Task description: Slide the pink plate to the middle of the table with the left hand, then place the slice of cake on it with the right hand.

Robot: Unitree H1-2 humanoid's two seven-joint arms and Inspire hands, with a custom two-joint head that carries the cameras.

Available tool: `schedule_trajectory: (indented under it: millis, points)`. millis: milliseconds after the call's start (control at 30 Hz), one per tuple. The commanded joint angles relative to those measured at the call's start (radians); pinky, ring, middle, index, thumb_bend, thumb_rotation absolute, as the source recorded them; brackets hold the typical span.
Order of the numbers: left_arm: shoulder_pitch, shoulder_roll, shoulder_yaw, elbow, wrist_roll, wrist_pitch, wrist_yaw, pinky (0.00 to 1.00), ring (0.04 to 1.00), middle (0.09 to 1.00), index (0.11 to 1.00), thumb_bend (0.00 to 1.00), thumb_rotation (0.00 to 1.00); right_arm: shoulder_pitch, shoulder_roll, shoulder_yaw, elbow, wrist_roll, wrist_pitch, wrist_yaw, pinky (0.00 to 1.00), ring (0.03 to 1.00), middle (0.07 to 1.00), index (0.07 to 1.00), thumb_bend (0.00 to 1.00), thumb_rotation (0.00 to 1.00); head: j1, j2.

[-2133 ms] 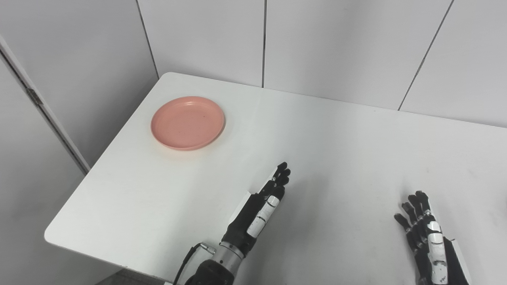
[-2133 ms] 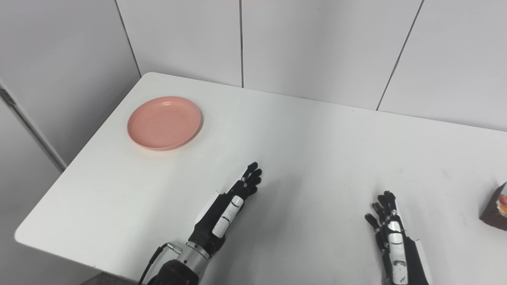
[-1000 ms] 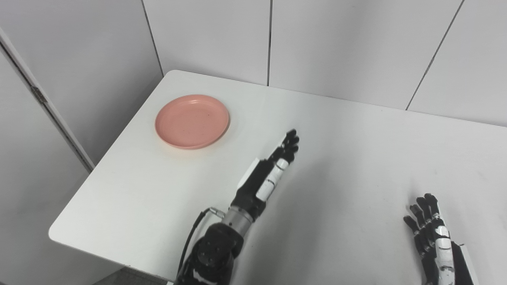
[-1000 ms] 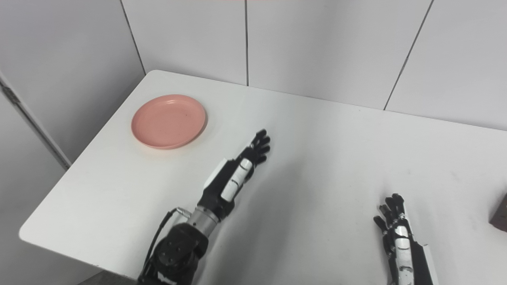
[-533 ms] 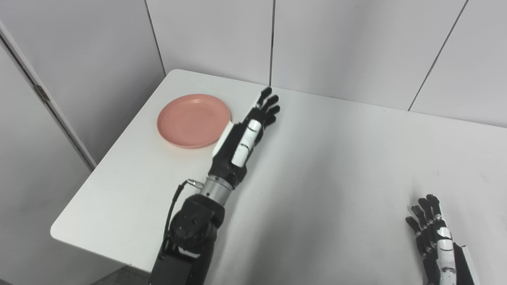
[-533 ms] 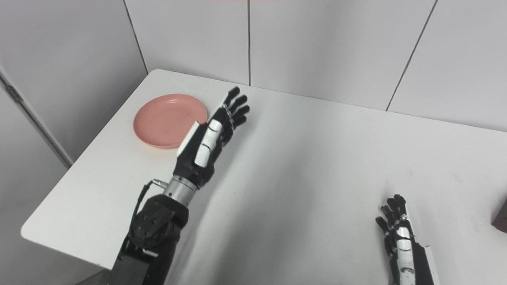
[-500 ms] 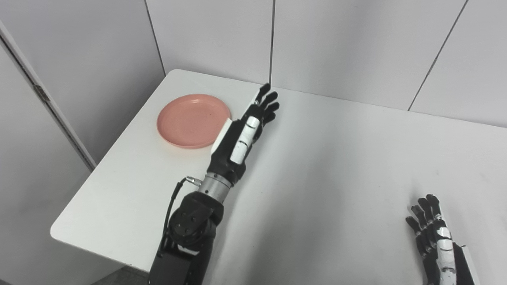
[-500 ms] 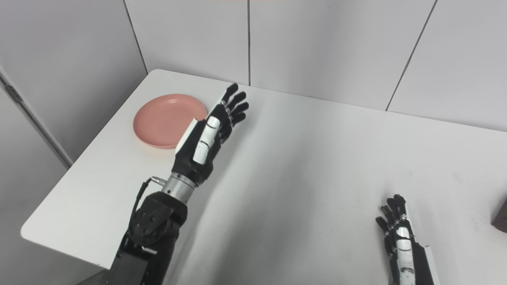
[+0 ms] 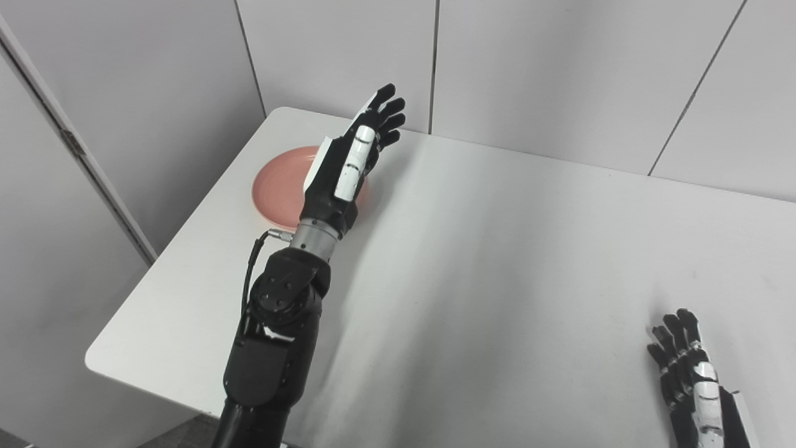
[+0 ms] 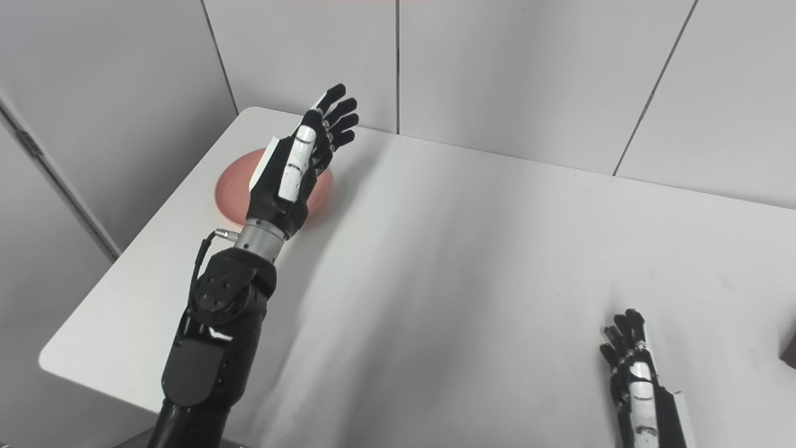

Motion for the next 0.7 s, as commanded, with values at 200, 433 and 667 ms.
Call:
schedule_trajectory:
  millis: [200,433,667]
  points:
    - [-0.121,0.083,0.057,0.093,-0.011,-0.047,0.021,0.88,0.883,0.892,0.890,0.49,1.00,0.017,-0.008,-0.006,0.017,0.012,0.003,0.002,1.00,0.975,0.984,1.000,0.34,1.00,0.006,-0.005]
    - [-0.177,0.122,0.108,0.179,-0.043,-0.036,0.049,0.85,0.863,0.868,0.857,0.46,1.00,0.018,-0.012,-0.006,0.019,0.020,0.003,0.005,1.00,0.978,0.987,1.000,0.33,1.00,0.012,-0.008]
    - [-0.198,0.173,0.140,0.232,-0.057,-0.025,0.058,0.86,0.861,0.872,0.860,0.45,1.00,0.022,-0.014,-0.006,0.016,0.023,0.002,0.004,1.00,0.979,0.986,1.000,0.32,1.00,0.014,-0.006]
